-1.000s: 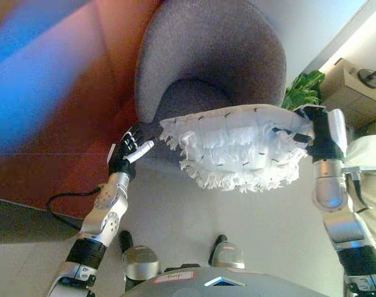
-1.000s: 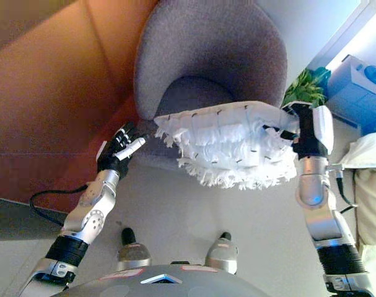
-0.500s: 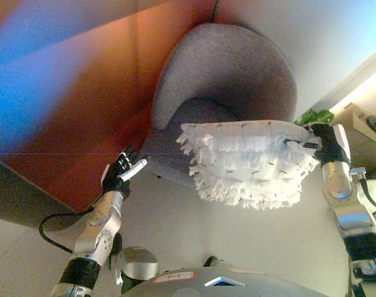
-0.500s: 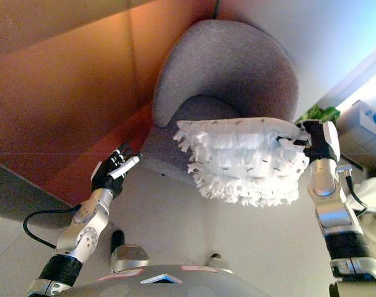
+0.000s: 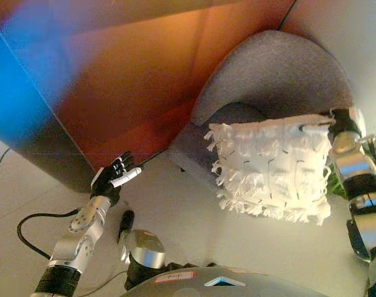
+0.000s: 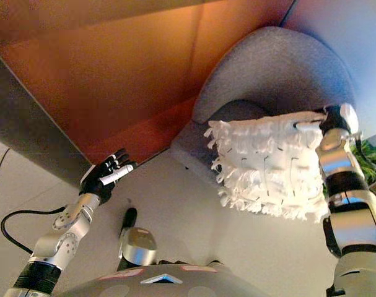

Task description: Pick up the pillow and put it on the sofa.

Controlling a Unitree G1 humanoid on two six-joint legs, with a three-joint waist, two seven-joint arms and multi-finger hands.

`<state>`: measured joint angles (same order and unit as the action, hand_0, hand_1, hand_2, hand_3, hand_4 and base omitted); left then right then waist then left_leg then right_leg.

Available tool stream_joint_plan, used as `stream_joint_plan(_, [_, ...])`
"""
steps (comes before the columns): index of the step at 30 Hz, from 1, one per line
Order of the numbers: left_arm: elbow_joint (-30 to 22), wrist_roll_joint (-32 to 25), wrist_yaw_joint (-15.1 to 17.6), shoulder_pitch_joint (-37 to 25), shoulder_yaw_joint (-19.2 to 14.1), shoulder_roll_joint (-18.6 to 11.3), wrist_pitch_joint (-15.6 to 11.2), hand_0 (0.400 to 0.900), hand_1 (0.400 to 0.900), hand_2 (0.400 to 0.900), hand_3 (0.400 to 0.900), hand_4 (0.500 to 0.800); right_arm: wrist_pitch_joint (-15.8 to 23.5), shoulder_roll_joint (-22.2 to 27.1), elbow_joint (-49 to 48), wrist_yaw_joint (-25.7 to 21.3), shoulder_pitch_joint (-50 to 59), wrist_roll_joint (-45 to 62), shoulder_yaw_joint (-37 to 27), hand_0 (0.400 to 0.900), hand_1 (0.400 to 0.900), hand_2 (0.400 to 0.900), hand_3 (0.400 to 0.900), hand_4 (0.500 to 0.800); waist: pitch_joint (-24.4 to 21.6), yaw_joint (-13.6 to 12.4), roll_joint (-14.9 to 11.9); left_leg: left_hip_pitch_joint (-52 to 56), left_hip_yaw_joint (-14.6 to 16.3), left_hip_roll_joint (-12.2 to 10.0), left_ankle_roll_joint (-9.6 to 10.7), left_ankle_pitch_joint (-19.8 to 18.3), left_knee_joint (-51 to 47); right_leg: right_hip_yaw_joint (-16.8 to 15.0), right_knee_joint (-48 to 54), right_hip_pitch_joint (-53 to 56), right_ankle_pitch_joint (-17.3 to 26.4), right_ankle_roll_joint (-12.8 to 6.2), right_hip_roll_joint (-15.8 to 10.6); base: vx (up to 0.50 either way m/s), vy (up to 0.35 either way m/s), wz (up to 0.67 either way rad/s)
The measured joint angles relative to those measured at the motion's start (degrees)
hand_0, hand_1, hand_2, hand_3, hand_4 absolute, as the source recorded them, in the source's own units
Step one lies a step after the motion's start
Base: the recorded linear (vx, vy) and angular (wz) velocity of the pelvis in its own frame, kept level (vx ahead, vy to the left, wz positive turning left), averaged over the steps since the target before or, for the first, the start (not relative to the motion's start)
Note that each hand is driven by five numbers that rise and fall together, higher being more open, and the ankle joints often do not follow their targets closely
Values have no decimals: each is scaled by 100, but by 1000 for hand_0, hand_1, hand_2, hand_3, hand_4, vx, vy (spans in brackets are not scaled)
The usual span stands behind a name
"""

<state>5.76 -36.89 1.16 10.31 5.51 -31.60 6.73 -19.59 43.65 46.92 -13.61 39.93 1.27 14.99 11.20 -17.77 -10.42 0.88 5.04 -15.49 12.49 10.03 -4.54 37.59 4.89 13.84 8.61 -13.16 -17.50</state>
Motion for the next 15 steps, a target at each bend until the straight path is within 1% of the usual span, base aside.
stream_joint_plan(3, [-1, -1, -77, 0, 2, -28, 6, 900, 900, 900, 900, 800, 118, 88, 45, -246, 443, -222, 31, 900, 900, 900, 900, 800, 1, -10, -1, 2, -26, 12, -1, -1, -3, 71, -2, 36, 2, 1, -3, -7, 18, -4])
stream_joint_plan(6, [-4, -4, -96, -2, 17, -30, 6, 900, 900, 900, 900, 800, 251, 273, 26, -438, 564, -215, 34, 900, 900, 900, 900, 800, 1, 14, 0, 48, -41, 15, -15, -4, -5, 78, -16, 97, 5, 3, -7, -30, 37, -10])
stream_joint_plan(8, [-3, -8, -96, -3, 20, -34, 5, 900, 900, 900, 900, 800, 256, 377, 31, -515, 563, -177, 21, 900, 900, 900, 900, 800, 5, 47, 6, 93, -23, 16, -7, -22, -6, 60, -47, 109, 7, 5, -21, -57, 72, -15])
stream_joint_plan(11, [-3, -8, -94, -32, 87, -53, -1, 900, 900, 900, 900, 800, 342, 409, -29, -581, 545, 137, -115, 900, 900, 900, 900, 800, 36, 115, 58, 214, 94, 12, 9, -55, -14, -55, -102, 109, 7, 5, -58, -77, 65, -22])
stream_joint_plan(12, [-3, -7, -93, -43, 131, -58, -5, 900, 900, 900, 900, 800, 387, 408, -135, -589, 507, 285, -201, 900, 900, 900, 900, 800, 46, 188, 90, 221, 102, 11, 7, -54, -54, -94, -127, 103, 7, 5, -72, -81, 49, -23])
stream_joint_plan(13, [-3, -5, -91, -59, 201, -65, -14, 900, 900, 900, 900, 800, 437, 408, -348, -604, 390, 435, -331, 900, 900, 900, 900, 800, 51, 233, 119, 247, 175, 8, 5, -52, -66, -131, -142, 68, 6, 4, -86, -88, 41, -24])
stream_joint_plan(15, [-2, 3, -83, -74, 320, -67, -52, 900, 900, 900, 900, 800, 598, 399, -925, -614, 16, 628, -510, 900, 900, 900, 900, 800, 46, 361, 163, 252, 263, 9, -4, -46, -69, -256, -163, -7, 2, 4, -123, -155, 30, -30])
